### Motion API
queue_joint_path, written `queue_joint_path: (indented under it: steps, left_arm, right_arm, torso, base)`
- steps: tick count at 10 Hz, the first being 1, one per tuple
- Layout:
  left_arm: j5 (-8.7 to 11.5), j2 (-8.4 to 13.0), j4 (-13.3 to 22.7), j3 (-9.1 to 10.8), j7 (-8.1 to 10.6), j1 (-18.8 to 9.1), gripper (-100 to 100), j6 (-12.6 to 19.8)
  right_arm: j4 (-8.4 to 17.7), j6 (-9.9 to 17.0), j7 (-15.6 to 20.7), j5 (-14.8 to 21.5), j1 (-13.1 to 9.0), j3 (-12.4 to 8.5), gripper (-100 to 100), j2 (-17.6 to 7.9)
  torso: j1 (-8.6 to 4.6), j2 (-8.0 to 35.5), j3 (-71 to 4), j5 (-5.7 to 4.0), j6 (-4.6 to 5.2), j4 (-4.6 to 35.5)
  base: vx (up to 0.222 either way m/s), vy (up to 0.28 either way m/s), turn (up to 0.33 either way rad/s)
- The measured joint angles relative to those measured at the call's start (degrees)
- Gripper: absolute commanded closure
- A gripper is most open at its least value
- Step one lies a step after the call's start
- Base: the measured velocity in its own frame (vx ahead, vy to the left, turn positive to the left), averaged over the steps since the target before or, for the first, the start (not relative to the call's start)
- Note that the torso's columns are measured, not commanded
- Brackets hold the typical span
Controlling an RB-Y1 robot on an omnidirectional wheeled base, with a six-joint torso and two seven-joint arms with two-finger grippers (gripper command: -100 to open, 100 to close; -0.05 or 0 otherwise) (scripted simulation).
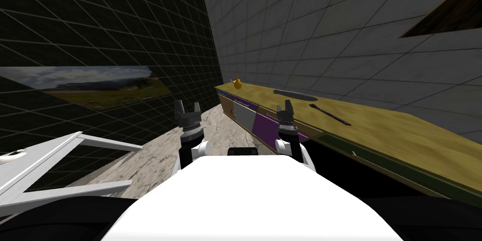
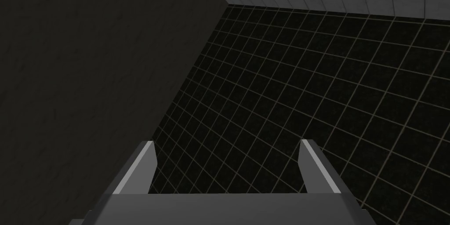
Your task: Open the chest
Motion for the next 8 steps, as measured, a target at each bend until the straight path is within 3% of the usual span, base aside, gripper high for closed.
queue_joint_path:
  steps: [2,8]
  left_arm:
    - [0.0,0.0,0.0,0.0,0.0,0.0,0,0.0]
    - [0.0,0.0,0.0,0.0,0.0,0.0,0,0.0]
  right_arm:
    - [0.0,0.0,0.0,0.0,0.0,0.0,0,0.0]
    - [0.0,0.0,0.0,0.0,0.0,0.0,0,0.0]
  torso:
    - [0.0,6.0,-12.0,0.0,0.0,6.0]
    - [0.0,31.2,-62.3,0.0,0.0,31.1]
  base:
    - [0.0,0.0,0.0]
    - [0.0,0.0,0.0]
